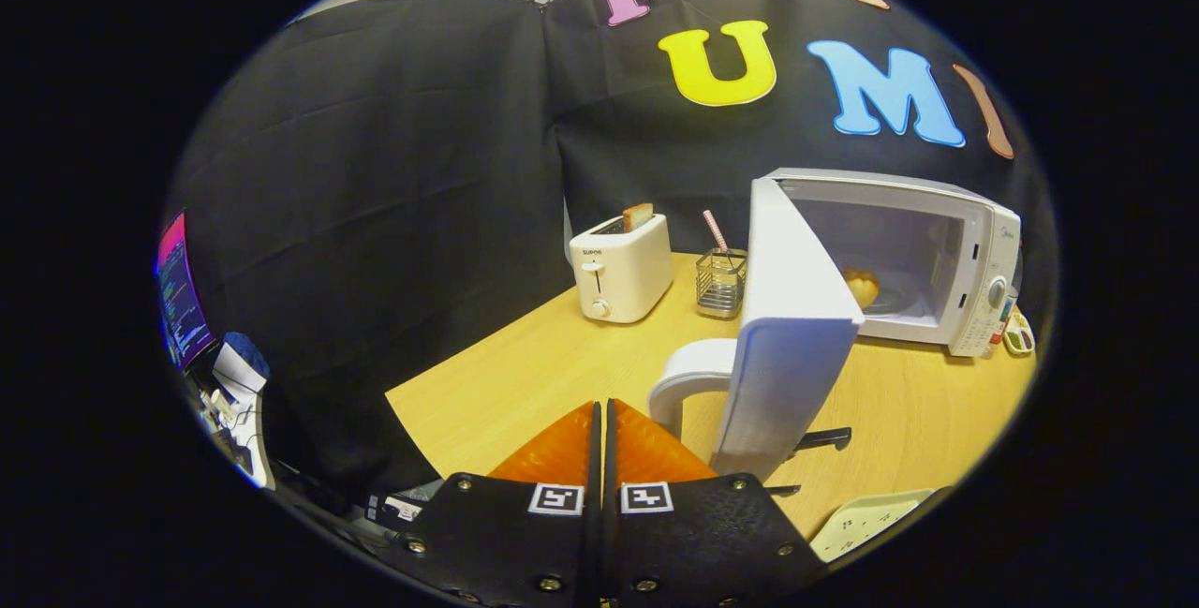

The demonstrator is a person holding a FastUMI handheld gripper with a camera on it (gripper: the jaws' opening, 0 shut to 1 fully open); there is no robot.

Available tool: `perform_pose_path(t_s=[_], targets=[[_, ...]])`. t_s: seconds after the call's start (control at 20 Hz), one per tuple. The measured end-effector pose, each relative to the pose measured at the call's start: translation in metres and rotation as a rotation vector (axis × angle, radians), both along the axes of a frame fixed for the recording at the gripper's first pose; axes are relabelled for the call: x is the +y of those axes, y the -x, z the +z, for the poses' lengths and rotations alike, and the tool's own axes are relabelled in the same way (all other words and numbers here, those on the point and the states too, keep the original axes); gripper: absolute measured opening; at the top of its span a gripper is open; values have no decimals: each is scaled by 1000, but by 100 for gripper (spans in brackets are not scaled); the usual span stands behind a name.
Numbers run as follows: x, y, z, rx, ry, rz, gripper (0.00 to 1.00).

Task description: Open the microwave, put the food inside, and close the microwave door.

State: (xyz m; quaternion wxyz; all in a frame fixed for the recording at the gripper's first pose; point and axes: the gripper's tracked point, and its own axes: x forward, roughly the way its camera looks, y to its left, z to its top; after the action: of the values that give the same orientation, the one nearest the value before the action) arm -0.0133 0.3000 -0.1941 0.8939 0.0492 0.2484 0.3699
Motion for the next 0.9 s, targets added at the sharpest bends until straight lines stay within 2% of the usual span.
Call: perform_pose_path(t_s=[0.35, 0.9], targets=[[-42, -12, -3, -2, 26, -57, 0], [-121, -75, -18, 21, 47, -252, 1]])
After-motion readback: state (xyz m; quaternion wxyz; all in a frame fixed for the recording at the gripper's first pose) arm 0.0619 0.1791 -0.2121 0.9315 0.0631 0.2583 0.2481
